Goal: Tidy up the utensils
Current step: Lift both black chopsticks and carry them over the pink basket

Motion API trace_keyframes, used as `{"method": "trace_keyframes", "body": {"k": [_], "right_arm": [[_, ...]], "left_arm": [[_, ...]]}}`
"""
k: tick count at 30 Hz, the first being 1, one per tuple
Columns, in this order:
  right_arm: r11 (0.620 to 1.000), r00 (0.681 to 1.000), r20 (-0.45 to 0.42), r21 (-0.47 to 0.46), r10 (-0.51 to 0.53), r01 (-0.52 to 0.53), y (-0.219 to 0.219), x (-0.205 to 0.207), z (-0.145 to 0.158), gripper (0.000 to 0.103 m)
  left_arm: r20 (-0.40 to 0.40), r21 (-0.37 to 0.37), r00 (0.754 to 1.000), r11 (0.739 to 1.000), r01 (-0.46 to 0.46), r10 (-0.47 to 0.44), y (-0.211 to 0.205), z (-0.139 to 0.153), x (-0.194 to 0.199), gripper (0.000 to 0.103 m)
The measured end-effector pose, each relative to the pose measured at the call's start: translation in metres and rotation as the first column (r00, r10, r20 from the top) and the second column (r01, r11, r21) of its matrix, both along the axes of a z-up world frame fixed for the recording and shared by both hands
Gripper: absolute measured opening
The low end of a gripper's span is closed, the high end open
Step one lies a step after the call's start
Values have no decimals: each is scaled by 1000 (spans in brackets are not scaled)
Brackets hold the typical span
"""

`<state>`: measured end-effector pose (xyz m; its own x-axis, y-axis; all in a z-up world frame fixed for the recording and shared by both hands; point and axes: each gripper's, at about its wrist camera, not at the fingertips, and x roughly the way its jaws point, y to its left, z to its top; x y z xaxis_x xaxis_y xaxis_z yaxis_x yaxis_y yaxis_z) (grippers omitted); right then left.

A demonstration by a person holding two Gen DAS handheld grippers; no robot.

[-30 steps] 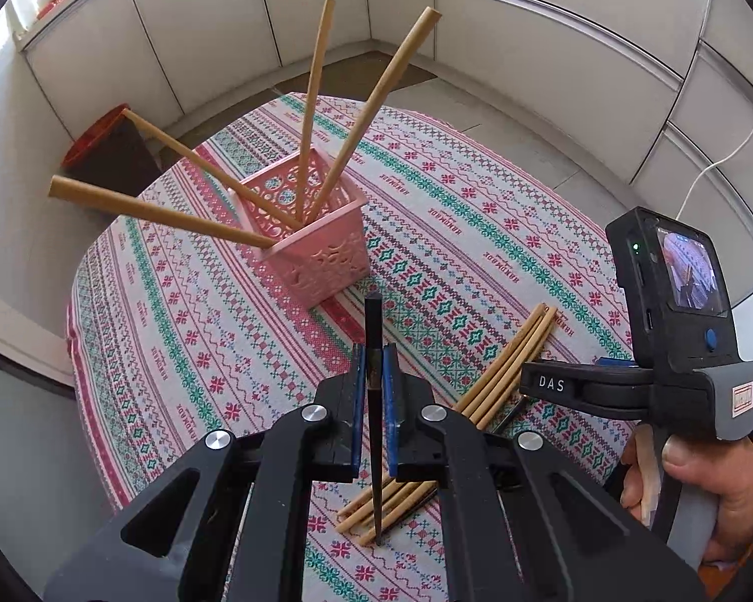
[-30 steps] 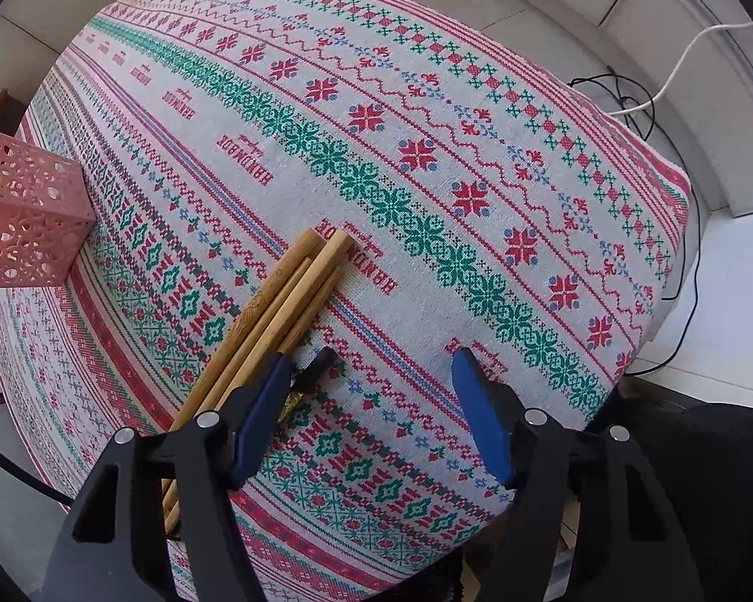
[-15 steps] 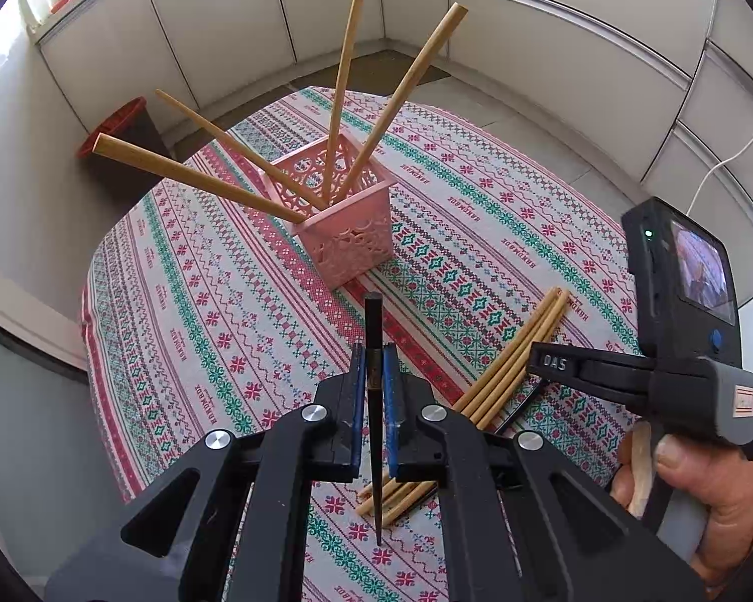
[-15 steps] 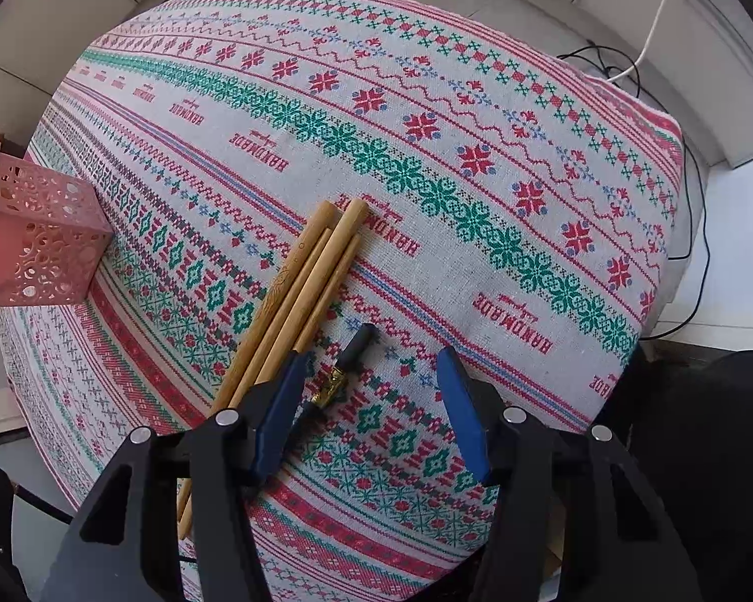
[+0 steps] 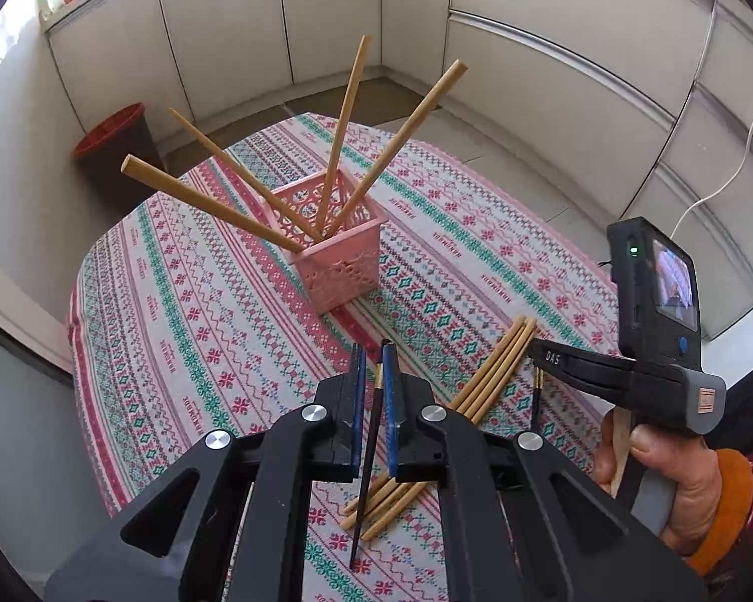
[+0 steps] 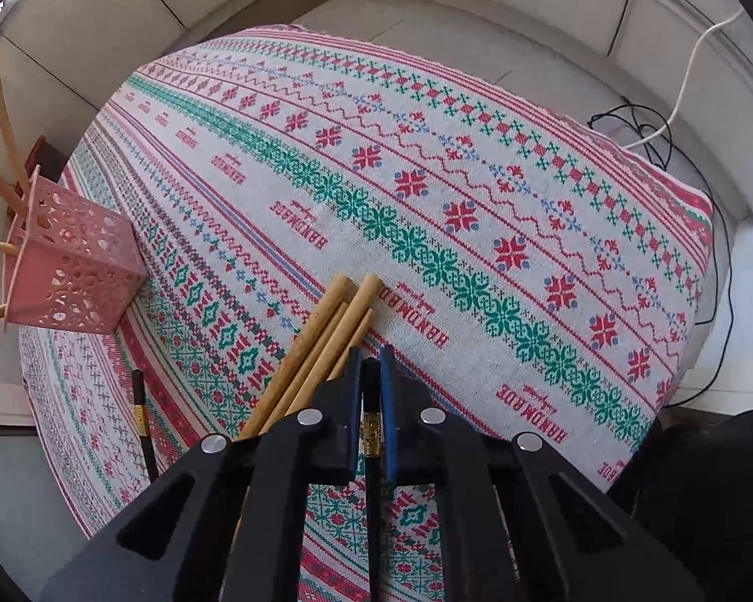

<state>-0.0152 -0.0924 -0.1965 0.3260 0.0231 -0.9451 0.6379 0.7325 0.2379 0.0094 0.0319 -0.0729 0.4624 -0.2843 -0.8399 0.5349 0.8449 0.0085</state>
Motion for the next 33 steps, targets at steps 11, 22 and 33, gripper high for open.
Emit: {"method": "trace_keyframes", "body": {"k": [11, 22, 33], "right_arm": [[980, 963, 180, -27, 198, -197, -36, -12, 34, 7], [958, 920, 298, 57, 253, -282, -61, -13, 45, 7], [939, 866, 382, -13, 323, -344, -51, -21, 75, 7]], "left_arm": [[-235, 168, 970, 986, -14, 54, -41, -87, 38, 29], [-334, 221, 930, 972, -81, 154, -54, -133, 76, 33], [-226, 148, 969, 987, -64, 96, -47, -87, 37, 6]]}}
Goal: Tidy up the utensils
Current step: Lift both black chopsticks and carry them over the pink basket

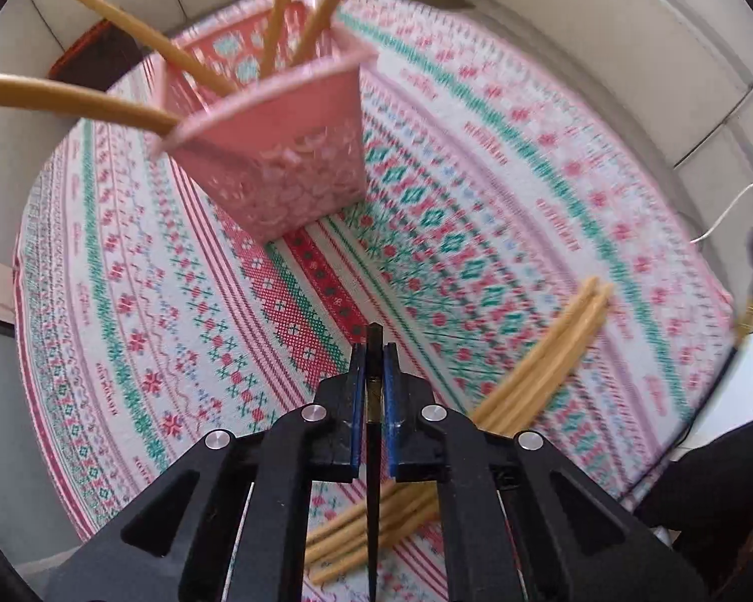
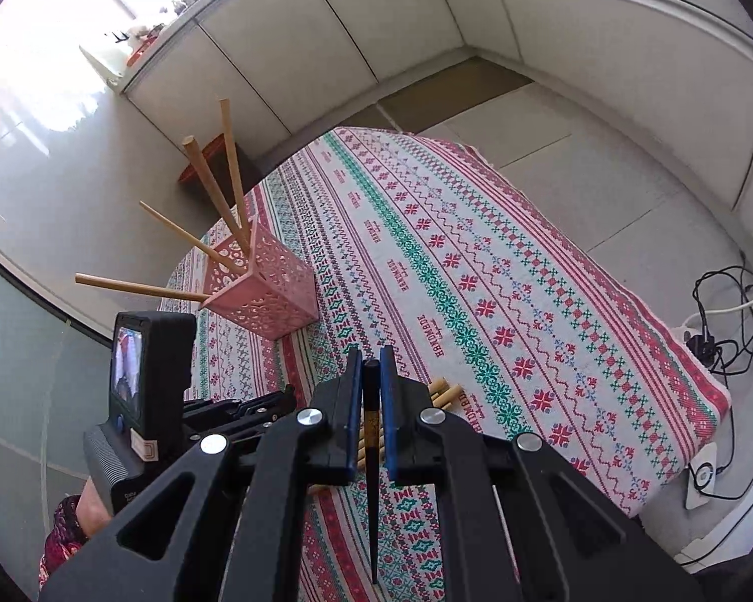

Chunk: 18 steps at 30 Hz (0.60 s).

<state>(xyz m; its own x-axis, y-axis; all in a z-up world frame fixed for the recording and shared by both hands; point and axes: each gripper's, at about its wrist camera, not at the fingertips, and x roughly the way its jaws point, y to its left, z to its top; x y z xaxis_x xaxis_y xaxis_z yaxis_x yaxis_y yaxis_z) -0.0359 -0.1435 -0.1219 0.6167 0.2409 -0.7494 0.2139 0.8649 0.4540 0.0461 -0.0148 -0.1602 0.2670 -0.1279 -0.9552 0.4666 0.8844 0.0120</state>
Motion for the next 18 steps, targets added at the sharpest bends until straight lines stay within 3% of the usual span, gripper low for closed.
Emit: {"method": "trace_keyframes", "body": {"k": [8, 18], "right_arm": [[997, 992, 105, -41, 67, -63, 10, -15, 33, 7], [993, 982, 151, -59, 110, -102, 13, -26, 81, 8]], "left_arm": [[181, -133, 983, 991, 2, 22, 24, 83, -48, 6], [330, -234, 943, 971, 39, 42, 27, 137, -74, 6]]}}
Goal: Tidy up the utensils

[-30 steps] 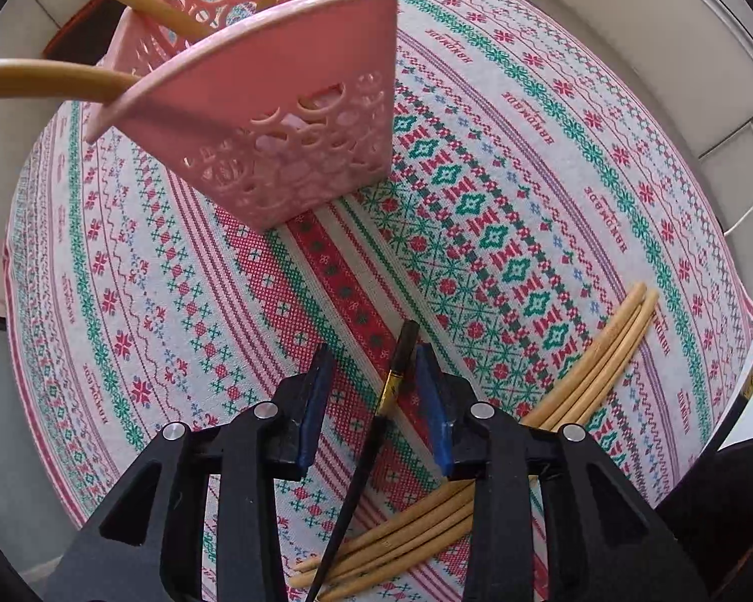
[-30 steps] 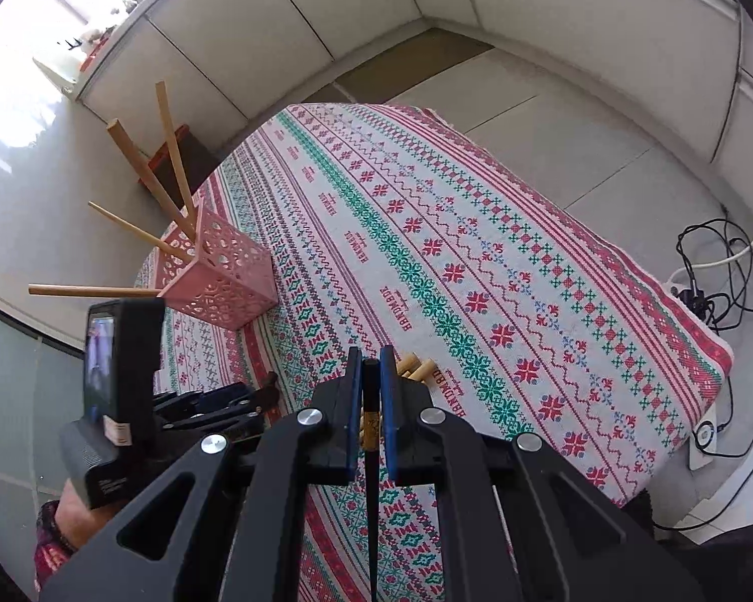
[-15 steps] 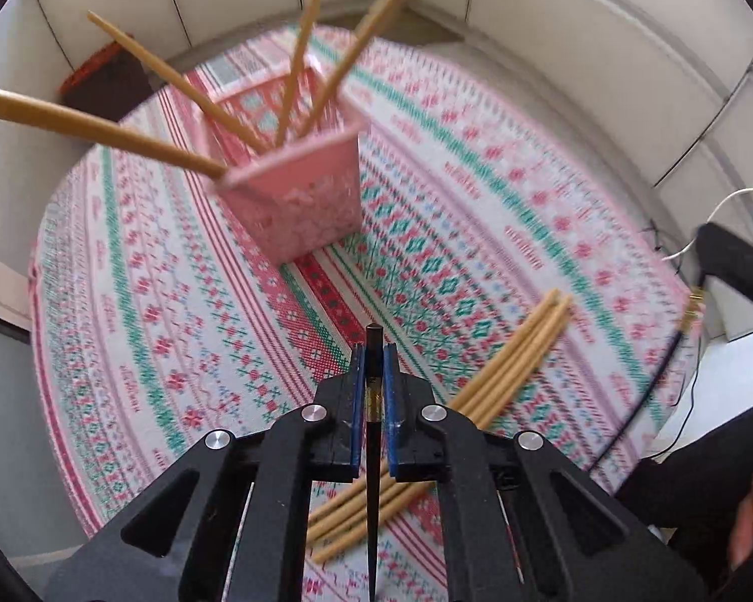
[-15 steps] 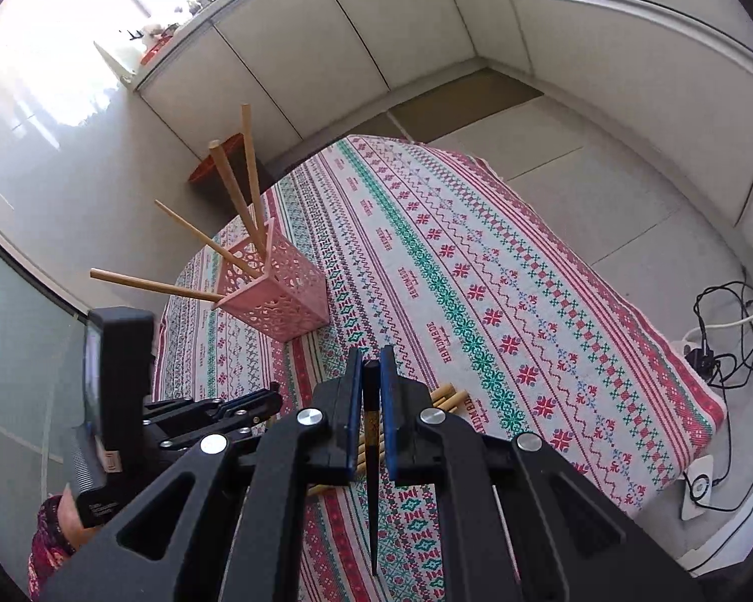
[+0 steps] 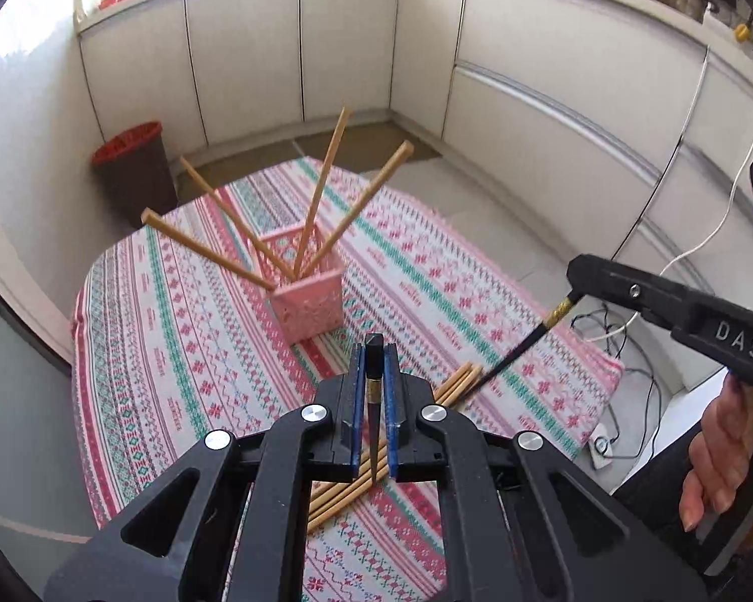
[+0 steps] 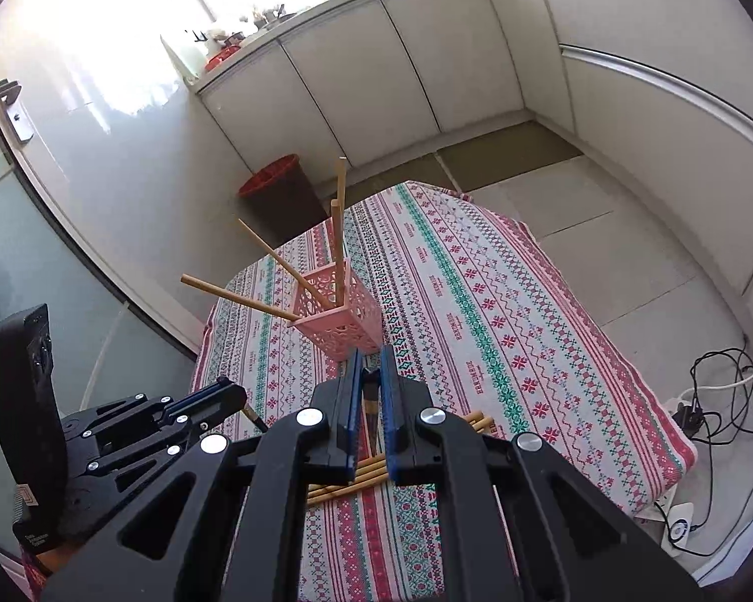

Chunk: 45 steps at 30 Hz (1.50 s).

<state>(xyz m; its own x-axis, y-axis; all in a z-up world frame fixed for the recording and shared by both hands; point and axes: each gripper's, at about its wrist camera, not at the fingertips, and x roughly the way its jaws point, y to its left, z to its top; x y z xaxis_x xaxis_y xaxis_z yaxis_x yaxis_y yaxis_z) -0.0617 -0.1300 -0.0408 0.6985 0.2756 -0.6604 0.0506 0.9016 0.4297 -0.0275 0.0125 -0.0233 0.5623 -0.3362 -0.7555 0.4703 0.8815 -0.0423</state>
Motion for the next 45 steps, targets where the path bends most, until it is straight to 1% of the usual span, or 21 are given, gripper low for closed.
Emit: {"method": "trace_keyframes", "body": {"k": [4, 7, 10, 11, 13, 15, 17, 19, 21, 23, 26, 27, 28, 29, 33, 34, 38, 42, 45], "right_arm": [[1000, 999, 39, 16, 2, -2, -9, 7, 35, 7], [999, 994, 110, 49, 5, -11, -15, 16, 70, 7], [998, 983, 184, 55, 10, -21, -15, 26, 99, 7], [998, 977, 213, 52, 9, -21, -14, 31, 109, 7], [999, 967, 255, 42, 2, -14, -10, 38, 120, 7], [999, 960, 281, 36, 2, -12, -8, 50, 124, 7], [999, 957, 291, 35, 1, -12, -6, 63, 125, 8], [999, 955, 297, 29, 4, -13, -3, 77, 121, 8], [1000, 954, 299, 14, 6, -11, -1, 89, 113, 8], [1000, 957, 291, -1, 8, -9, 2, 101, 104, 8], [1000, 965, 262, -13, 8, -5, 4, 113, 87, 8], [1000, 969, 247, -14, 9, -6, 5, 119, 82, 8], [1000, 972, 237, -16, 9, -5, 6, 122, 78, 8], [1000, 973, 229, -17, 8, -4, 6, 125, 74, 8], [1000, 976, 218, -14, 3, 0, 8, 130, 68, 8], [1000, 976, 217, -17, 3, 1, 9, 131, 67, 8], [999, 977, 213, -34, 5, 2, 17, 136, 61, 8], [999, 979, 203, -42, 4, 4, 26, 143, 52, 8], [999, 979, 202, -49, 9, 1, 31, 148, 46, 8]], "left_arm": [[68, -51, 997, 998, -21, 24, 3, 26, 5, 6], [130, -104, 989, 993, -52, 66, 9, 52, 12, 6], [191, -149, 975, 985, -85, 113, 15, 80, 19, 6], [216, -158, 967, 982, -103, 136, 17, 89, 24, 6], [261, -164, 947, 976, -146, 185, 20, 102, 34, 6], [284, -184, 932, 967, -176, 224, 23, 110, 46, 6], [301, -196, 915, 957, -216, 268, 25, 112, 58, 6], [292, -204, 910, 949, -242, 295, 24, 108, 72, 6], [272, -210, 907, 940, -270, 322, 26, 95, 88, 6], [232, -201, 909, 932, -302, 345, 28, 78, 104, 6], [160, -208, 920, 923, -323, 357, 32, 55, 121, 8], [155, -201, 919, 922, -331, 363, 32, 51, 123, 10], [155, -204, 916, 919, -336, 370, 33, 50, 123, 14], [155, -212, 914, 916, -341, 376, 35, 51, 121, 17], [177, -250, 895, 898, -361, 409, 43, 58, 116, 19], [185, -264, 888, 892, -368, 421, 47, 61, 113, 21], [192, -283, 875, 879, -384, 444, 55, 68, 107, 29], [194, -284, 869, 874, -394, 455, 61, 69, 105, 30], [193, -279, 870, 876, -394, 453, 62, 69, 103, 33]]}}
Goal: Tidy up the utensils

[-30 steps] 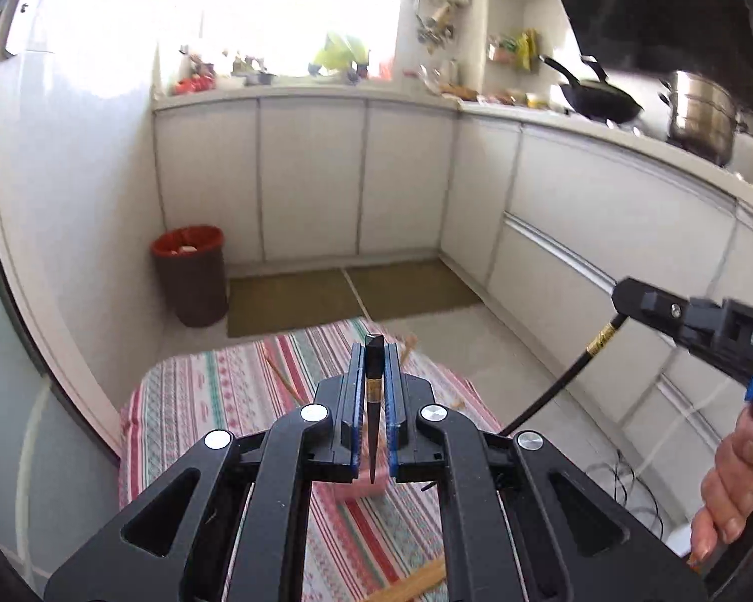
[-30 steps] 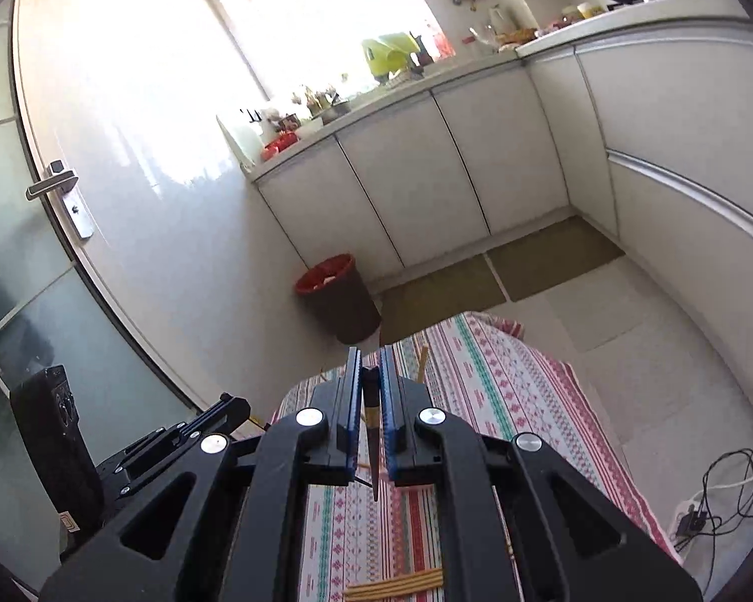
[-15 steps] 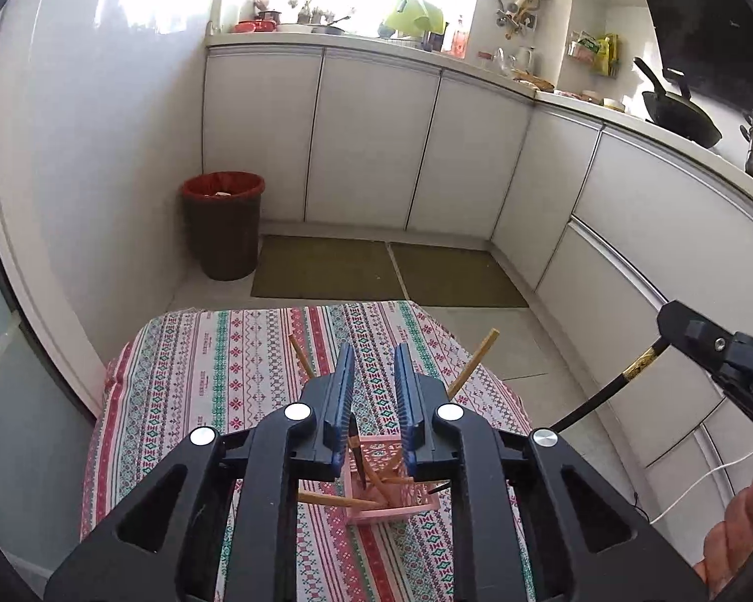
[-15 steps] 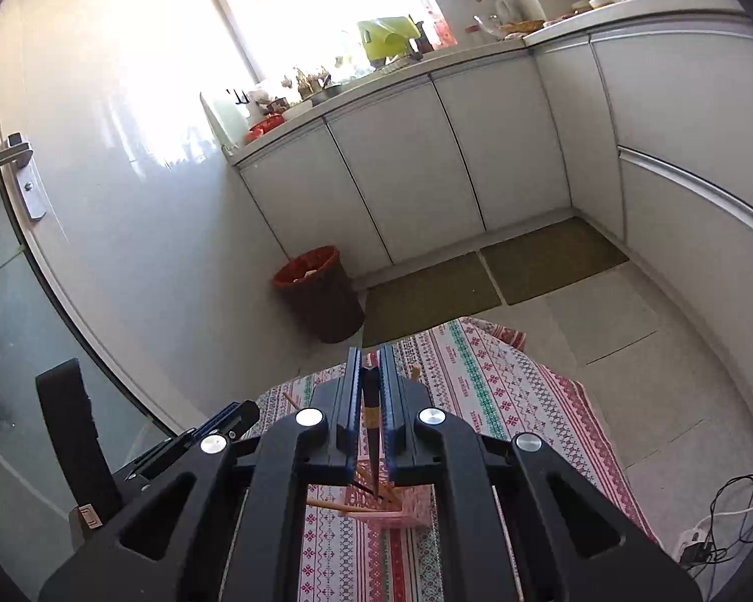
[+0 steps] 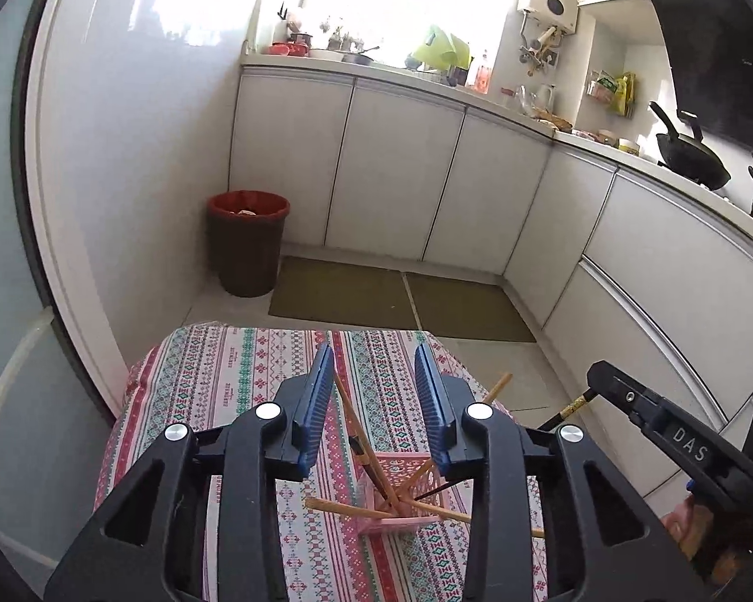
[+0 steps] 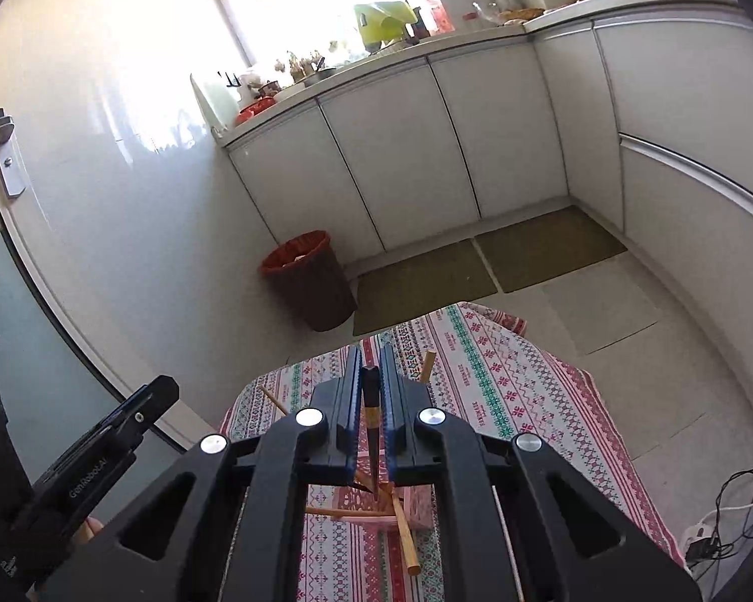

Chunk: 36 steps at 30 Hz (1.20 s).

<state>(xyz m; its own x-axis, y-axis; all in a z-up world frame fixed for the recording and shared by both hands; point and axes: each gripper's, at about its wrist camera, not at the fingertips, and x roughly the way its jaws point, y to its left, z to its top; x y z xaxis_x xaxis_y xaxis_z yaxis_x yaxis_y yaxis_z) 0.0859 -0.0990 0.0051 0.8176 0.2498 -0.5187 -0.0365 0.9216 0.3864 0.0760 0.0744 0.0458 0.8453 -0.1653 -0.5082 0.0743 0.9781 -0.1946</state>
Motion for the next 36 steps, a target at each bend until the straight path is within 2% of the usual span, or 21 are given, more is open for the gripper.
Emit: {"method": "trace_keyframes", "body": {"k": [2, 5, 8, 10, 15, 16, 18, 19, 20, 23, 25, 26, 27, 28, 30, 31, 32, 33, 34, 36], "right_arm": [[1000, 1000, 0, -6, 9, -9, 3, 3, -4, 11], [1000, 1000, -16, -8, 10, -11, 4, 4, -9, 22], [1000, 1000, -13, -31, -1, 1, 1, -1, -9, 22], [999, 1000, -7, -50, -7, 6, -2, -7, -8, 27], [995, 1000, 14, -93, -20, 22, -5, -25, -9, 64], [994, 1000, 20, -107, -21, 24, -6, -30, -9, 68], [992, 999, 36, -122, -34, 39, -11, -38, -7, 83], [991, 998, 44, -120, -51, 56, -16, -43, -6, 85], [991, 997, 45, -115, -67, 71, -21, -46, -5, 89], [995, 996, -2, -44, -95, 95, -44, -51, -9, 90], [994, 990, -94, 37, -101, 105, -62, -48, -24, 90], [988, 981, -167, 104, -100, 118, -74, -43, -39, 90], [975, 965, -245, 171, -96, 141, -85, -38, -56, 90], [952, 935, -345, 248, -87, 180, -98, -31, -78, 90], [882, 836, -549, 385, -19, 273, -115, -18, -129, 90], [836, 773, -634, 438, 27, 331, -122, -15, -155, 90], [789, 723, -689, 473, 54, 392, -127, -17, -178, 90], [768, 692, -719, 474, 55, 432, -128, -20, -192, 90], [767, 665, -745, 453, 48, 453, -126, -22, -202, 90], [761, 632, -774, 431, 35, 485, -121, -27, -215, 86]], "left_arm": [[-2, 7, 1000, 1000, 7, -7, -1, 0, -1, 35], [-4, 16, 1000, 1000, 14, -14, -4, 0, -2, 36], [-8, 25, 1000, 999, 24, -23, -6, -1, -5, 38], [-10, 35, 999, 999, 32, -31, -10, -1, -8, 39], [-15, 60, 999, 997, 46, -45, -20, -5, -18, 49], [-18, 69, 999, 996, 49, -48, -22, -6, -20, 51], [-22, 81, 999, 996, 46, -44, -23, -8, -25, 56], [-22, 82, 999, 996, 44, -43, -23, -7, -26, 58], [-22, 83, 999, 996, 46, -44, -23, -7, -28, 58], [-9, 77, 999, 996, 42, -41, -22, -4, -33, 63], [5, 64, 999, 997, 40, -40, -20, -1, -35, 67], [9, 61, 999, 997, 40, -40, -20, 1, -36, 69], [13, 57, 999, 998, 41, -42, -20, 2, -36, 69], [15, 55, 999, 998, 44, -45, -21, 3, -37, 70], [19, 59, 998, 997, 52, -53, -23, 6, -38, 77], [27, 64, 998, 997, 52, -54, -24, 7, -39, 80], [37, 71, 998, 996, 52, -54, -26, 8, -40, 83], [47, 79, 997, 996, 50, -54, -27, 9, -42, 85], [53, 83, 997, 995, 48, -53, -28, 10, -43, 88], [59, 75, 997, 996, 50, -55, -28, 11, -43, 89]]}}
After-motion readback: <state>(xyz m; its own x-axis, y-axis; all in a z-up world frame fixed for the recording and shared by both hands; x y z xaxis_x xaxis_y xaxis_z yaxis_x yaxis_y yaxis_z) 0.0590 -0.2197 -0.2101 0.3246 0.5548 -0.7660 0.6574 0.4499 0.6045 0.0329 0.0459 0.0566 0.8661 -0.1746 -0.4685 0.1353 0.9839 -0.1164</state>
